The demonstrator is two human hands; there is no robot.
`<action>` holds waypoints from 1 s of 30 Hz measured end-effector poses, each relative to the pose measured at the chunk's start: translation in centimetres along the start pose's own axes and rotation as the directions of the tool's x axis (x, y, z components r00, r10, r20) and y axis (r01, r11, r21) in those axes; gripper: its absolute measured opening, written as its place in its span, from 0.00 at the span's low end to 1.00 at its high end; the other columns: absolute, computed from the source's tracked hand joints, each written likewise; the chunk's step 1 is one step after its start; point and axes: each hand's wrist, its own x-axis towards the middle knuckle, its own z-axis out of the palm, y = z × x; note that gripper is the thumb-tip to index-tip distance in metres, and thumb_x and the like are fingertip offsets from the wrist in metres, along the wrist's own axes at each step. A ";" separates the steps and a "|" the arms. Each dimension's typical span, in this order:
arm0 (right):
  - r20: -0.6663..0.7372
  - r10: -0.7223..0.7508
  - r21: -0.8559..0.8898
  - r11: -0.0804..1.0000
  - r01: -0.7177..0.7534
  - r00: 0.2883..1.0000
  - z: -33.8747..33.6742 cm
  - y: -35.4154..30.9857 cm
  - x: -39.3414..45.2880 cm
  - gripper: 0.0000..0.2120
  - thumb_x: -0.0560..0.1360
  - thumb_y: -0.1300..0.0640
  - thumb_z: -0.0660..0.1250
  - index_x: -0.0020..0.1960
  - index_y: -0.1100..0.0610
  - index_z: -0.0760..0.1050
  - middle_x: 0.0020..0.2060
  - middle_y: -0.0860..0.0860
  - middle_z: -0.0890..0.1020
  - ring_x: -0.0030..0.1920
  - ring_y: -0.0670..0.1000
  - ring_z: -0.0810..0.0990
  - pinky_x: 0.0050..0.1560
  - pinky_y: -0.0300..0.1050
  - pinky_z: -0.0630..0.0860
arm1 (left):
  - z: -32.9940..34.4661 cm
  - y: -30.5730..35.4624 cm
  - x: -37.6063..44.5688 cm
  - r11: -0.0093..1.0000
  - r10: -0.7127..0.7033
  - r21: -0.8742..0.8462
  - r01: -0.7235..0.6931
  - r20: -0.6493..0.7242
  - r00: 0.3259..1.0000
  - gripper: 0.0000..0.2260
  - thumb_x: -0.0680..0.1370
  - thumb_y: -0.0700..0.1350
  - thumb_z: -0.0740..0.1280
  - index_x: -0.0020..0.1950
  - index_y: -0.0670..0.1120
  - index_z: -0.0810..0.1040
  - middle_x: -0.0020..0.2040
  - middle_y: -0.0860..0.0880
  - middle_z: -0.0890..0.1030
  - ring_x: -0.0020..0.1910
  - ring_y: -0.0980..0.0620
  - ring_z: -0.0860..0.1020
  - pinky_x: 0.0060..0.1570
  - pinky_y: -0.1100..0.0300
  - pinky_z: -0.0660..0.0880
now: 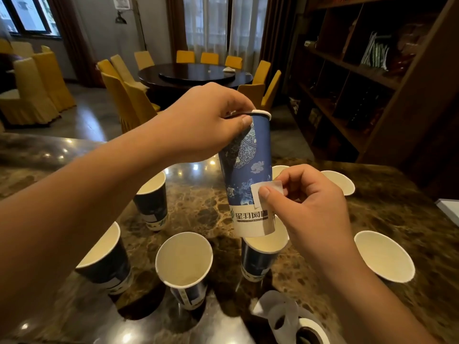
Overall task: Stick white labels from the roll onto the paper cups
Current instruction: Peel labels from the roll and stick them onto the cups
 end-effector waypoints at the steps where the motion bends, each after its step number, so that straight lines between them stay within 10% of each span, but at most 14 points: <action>1: -0.007 0.006 0.003 1.000 -0.006 1.000 -0.1 0.0 0.0 0.05 0.70 0.54 0.74 0.41 0.49 0.77 0.34 0.42 0.80 0.35 0.41 0.78 0.34 0.35 0.75 | -0.1 0.1 0.0 1.000 -0.004 -0.018 0.004 0.002 1.000 0.11 0.80 0.45 0.62 0.61 0.47 0.79 0.50 0.53 0.79 0.52 0.53 0.78 0.52 0.55 0.77; 18: 0.180 0.194 0.097 0.972 -0.213 0.964 -1.8 0.8 0.5 0.26 0.62 0.43 0.79 0.56 0.39 0.73 0.50 0.43 0.81 0.49 0.46 0.81 0.49 0.51 0.82 | -1.2 -0.1 0.2 0.959 0.090 -0.281 -0.035 0.183 0.979 0.10 0.78 0.46 0.62 0.58 0.48 0.78 0.51 0.53 0.82 0.50 0.59 0.80 0.53 0.63 0.78; 23: 0.307 0.211 0.334 0.889 -0.313 0.928 -1.8 1.3 0.7 0.12 0.67 0.46 0.71 0.50 0.44 0.79 0.52 0.48 0.84 0.55 0.51 0.83 0.50 0.51 0.81 | -1.5 0.0 0.0 0.920 0.107 -0.392 -0.017 0.208 0.972 0.15 0.74 0.49 0.61 0.58 0.48 0.78 0.51 0.51 0.83 0.50 0.58 0.81 0.50 0.65 0.79; 30: 0.219 0.135 0.228 0.956 -0.186 0.966 -1.1 0.2 0.0 0.20 0.67 0.45 0.73 0.56 0.41 0.71 0.51 0.41 0.82 0.49 0.37 0.81 0.40 0.33 0.79 | -1.3 0.3 0.0 0.964 0.042 -0.265 -0.018 0.088 0.995 0.07 0.79 0.46 0.63 0.55 0.54 0.77 0.50 0.56 0.82 0.49 0.59 0.80 0.52 0.60 0.79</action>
